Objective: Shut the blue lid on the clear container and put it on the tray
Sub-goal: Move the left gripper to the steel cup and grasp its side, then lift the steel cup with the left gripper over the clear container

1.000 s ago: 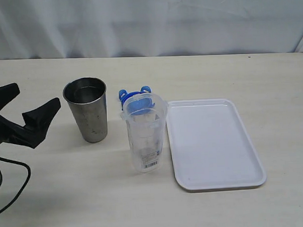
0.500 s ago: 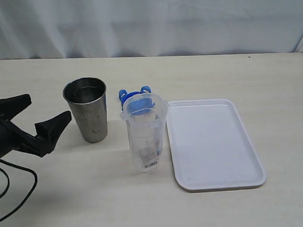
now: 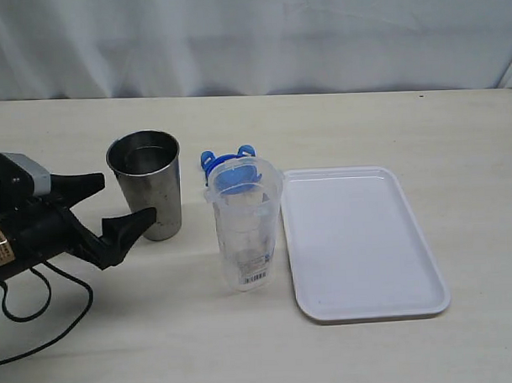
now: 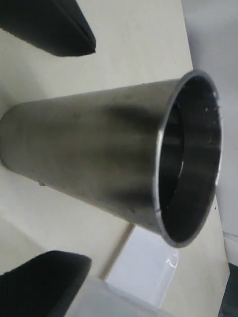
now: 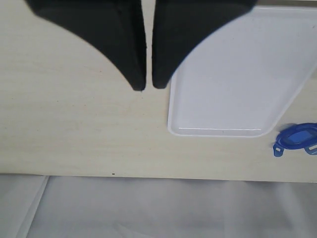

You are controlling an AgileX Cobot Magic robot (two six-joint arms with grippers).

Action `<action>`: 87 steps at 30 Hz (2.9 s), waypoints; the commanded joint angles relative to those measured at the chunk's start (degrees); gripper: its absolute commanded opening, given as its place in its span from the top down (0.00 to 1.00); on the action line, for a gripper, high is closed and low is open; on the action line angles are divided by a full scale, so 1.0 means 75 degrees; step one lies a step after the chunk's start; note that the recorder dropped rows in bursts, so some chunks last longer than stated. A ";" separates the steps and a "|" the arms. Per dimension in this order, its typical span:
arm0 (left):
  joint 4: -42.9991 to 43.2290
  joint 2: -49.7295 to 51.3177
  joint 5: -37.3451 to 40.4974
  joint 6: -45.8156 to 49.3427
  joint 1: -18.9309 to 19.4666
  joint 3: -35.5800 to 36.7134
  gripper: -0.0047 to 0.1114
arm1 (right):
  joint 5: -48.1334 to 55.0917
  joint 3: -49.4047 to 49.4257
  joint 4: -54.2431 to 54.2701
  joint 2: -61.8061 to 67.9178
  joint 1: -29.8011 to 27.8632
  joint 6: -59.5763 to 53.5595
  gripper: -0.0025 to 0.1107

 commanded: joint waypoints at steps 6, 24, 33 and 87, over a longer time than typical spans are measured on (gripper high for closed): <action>0.0285 0.0723 -0.0071 -0.0072 -0.0341 -0.0992 0.05 | 0.0005 0.0028 -0.0057 -0.0031 -0.0016 0.0008 0.94; -0.0326 0.1504 -0.0071 -0.0077 -0.0880 -0.2131 0.06 | 0.0005 0.0028 -0.0057 -0.0031 -0.0016 0.0008 0.94; -0.0455 0.1504 -0.0071 -0.0077 -0.0880 -0.2131 0.06 | 0.0005 0.0028 -0.0057 -0.0031 -0.0016 0.0008 0.94; 0.0129 0.0343 -0.0071 -0.1165 -0.1474 -0.3628 0.96 | 0.0005 0.0028 -0.0057 -0.0031 -0.0016 0.0008 0.94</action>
